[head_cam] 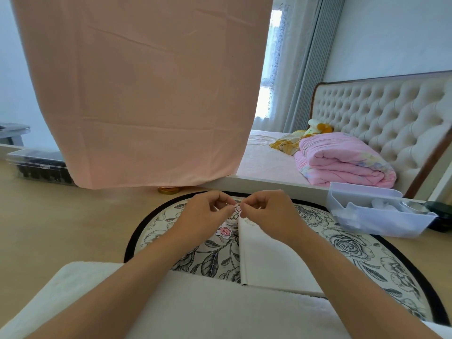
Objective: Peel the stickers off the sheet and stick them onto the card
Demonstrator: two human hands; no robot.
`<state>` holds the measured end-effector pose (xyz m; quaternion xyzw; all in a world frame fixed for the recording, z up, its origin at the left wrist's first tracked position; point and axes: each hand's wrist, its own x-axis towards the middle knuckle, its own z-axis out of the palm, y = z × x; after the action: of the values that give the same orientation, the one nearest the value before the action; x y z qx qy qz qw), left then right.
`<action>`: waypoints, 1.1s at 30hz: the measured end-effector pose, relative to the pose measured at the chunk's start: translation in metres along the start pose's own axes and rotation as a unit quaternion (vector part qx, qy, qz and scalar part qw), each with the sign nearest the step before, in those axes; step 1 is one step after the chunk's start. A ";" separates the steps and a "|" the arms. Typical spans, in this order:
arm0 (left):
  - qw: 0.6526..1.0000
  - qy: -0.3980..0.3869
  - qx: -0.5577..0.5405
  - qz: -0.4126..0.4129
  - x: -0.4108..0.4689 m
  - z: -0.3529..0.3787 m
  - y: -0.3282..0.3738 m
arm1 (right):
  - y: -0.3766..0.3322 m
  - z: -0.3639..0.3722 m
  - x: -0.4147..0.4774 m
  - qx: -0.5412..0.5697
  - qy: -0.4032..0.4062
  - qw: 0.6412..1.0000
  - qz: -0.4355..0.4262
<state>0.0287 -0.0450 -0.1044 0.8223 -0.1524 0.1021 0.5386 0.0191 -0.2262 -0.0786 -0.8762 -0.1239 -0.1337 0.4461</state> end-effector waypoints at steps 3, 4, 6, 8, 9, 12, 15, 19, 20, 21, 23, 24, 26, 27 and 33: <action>0.999 -0.033 -0.003 -0.020 0.005 0.010 0.015 | 0.006 -0.014 -0.003 0.054 0.009 0.998 0.043; 0.999 -0.041 0.005 -0.025 0.007 0.015 0.018 | 0.009 -0.018 -0.005 0.069 0.014 0.996 0.055; 0.998 -0.044 0.026 -0.030 0.012 0.023 0.022 | 0.016 -0.024 -0.007 0.078 0.022 0.994 0.066; 0.998 -0.041 0.046 -0.024 0.016 0.033 0.024 | 0.022 -0.028 -0.008 0.053 0.044 0.996 0.057; 0.998 -0.041 0.054 -0.019 0.018 0.037 0.024 | 0.025 -0.029 -0.008 0.022 0.060 0.997 0.042; 0.997 -0.040 0.066 -0.009 0.018 0.048 0.024 | 0.033 -0.029 -0.010 -0.072 0.085 0.994 -0.002; 0.997 -0.025 0.077 0.009 0.015 0.054 0.018 | 0.037 -0.025 -0.015 -0.154 0.099 0.982 -0.038; 0.998 -0.012 0.065 0.011 0.011 0.056 0.014 | 0.039 -0.018 -0.016 -0.257 0.161 0.945 -0.121; 0.998 -0.010 0.059 0.013 0.010 0.056 0.013 | 0.040 -0.017 -0.015 -0.269 0.177 0.936 -0.144; 0.998 -0.008 0.054 0.014 0.009 0.057 0.013 | 0.041 -0.015 -0.014 -0.278 0.188 0.928 -0.163; 0.999 -0.006 0.043 0.017 0.008 0.057 0.011 | 0.043 -0.013 -0.014 -0.287 0.197 0.920 -0.181; 0.999 -0.004 0.037 0.019 0.007 0.058 0.009 | 0.044 -0.012 -0.014 -0.285 0.197 0.920 -0.184; 0.999 0.002 0.033 0.023 0.007 0.058 0.006 | 0.044 -0.012 -0.015 -0.268 0.187 0.928 -0.179; 0.999 0.007 0.033 0.023 0.007 0.058 0.004 | 0.043 -0.013 -0.016 -0.246 0.173 0.939 -0.168; 0.999 0.001 0.020 0.044 0.006 0.055 0.002 | 0.042 -0.015 -0.017 -0.182 0.144 0.964 -0.132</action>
<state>0.0334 -0.0974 -0.1230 0.8253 -0.1862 0.1297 0.5171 0.0159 -0.2642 -0.1073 -0.8901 -0.1459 -0.3367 0.2704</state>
